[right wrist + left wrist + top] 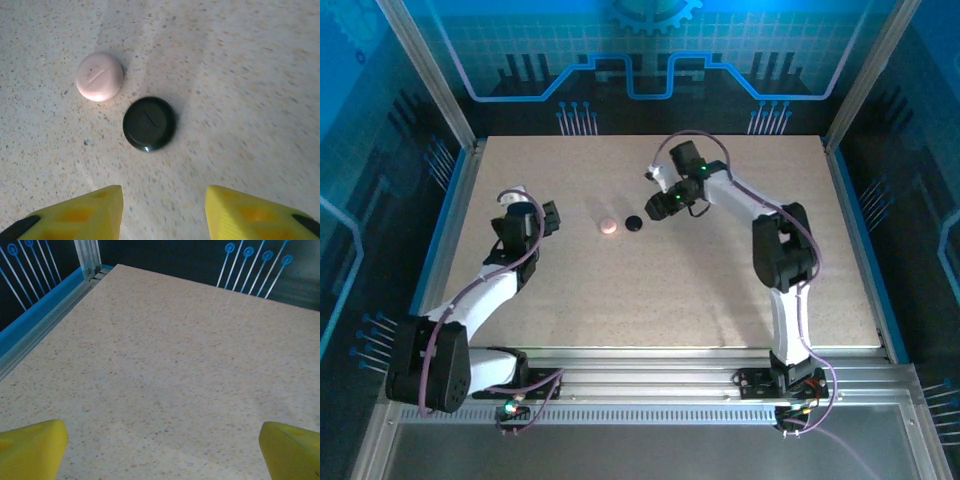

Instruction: Insert the wireless bluetooth earbuds into the charging case

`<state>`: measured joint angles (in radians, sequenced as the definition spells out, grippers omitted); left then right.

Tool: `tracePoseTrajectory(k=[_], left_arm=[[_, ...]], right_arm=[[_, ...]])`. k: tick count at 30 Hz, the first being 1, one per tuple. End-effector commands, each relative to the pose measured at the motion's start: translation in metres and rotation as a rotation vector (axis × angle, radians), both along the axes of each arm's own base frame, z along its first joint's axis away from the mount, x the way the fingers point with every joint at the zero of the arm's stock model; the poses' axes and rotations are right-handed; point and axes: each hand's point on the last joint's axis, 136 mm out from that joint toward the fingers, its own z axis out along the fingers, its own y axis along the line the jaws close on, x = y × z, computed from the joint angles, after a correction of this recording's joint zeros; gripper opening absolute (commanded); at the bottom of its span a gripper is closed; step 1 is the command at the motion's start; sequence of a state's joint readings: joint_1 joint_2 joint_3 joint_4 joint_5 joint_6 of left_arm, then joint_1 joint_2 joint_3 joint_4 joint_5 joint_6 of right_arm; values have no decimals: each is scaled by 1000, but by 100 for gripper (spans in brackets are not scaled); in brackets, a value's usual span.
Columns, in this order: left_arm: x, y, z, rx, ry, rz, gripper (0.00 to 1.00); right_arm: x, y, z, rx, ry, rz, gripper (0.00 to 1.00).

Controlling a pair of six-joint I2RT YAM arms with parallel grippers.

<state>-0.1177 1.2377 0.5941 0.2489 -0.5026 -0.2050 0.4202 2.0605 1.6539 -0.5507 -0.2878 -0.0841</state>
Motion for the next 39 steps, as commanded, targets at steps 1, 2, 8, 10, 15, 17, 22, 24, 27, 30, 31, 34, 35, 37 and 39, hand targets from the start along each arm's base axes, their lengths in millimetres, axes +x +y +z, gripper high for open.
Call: tracePoseTrajectory(k=[1,2,8,10,15,17,22,24,27,30,31,34,35,37,39], left_arm=[[-5,11,-12,71,3,21,99],[-7,13,-15,82,-10,26,99],[1,11,-24,129,-86,-15,99],[4,11,-28,143,-93,-19,99],[13,2,-41,140,-114,-70,99],[13,-4,-42,138,-118,-106,99],[2,-18,-51,125,-187,-199,99],[2,-19,-50,135,-224,-203,99],[8,-13,-51,121,-194,-184,99],[14,-13,-56,111,-141,-188,99],[16,-13,-57,109,-129,-188,99],[17,-10,-59,87,-115,-184,99],[18,-10,-59,85,-116,-185,99],[17,-10,-59,83,-115,-183,99],[18,-9,-59,75,-115,-184,99]], right_arm=[[17,-36,11,11,-100,-173,51],[14,-49,11,0,-106,-207,52],[-8,-113,21,-61,-196,-395,61],[-15,-125,30,-77,-243,-430,62],[-35,-162,38,-126,-377,-519,67],[-43,-180,34,-120,-404,-569,68],[-58,-216,25,-138,-484,-669,93],[-62,-223,22,-135,-519,-678,100],[-64,-228,17,-129,-580,-676,100],[-65,-235,11,-121,-633,-697,100],[-64,-235,13,-117,-640,-689,100],[-61,-232,23,-65,-729,-675,100],[-60,-230,22,-55,-737,-658,100],[-55,-228,16,-62,-737,-643,100],[-51,-227,5,-68,-723,-639,100]])
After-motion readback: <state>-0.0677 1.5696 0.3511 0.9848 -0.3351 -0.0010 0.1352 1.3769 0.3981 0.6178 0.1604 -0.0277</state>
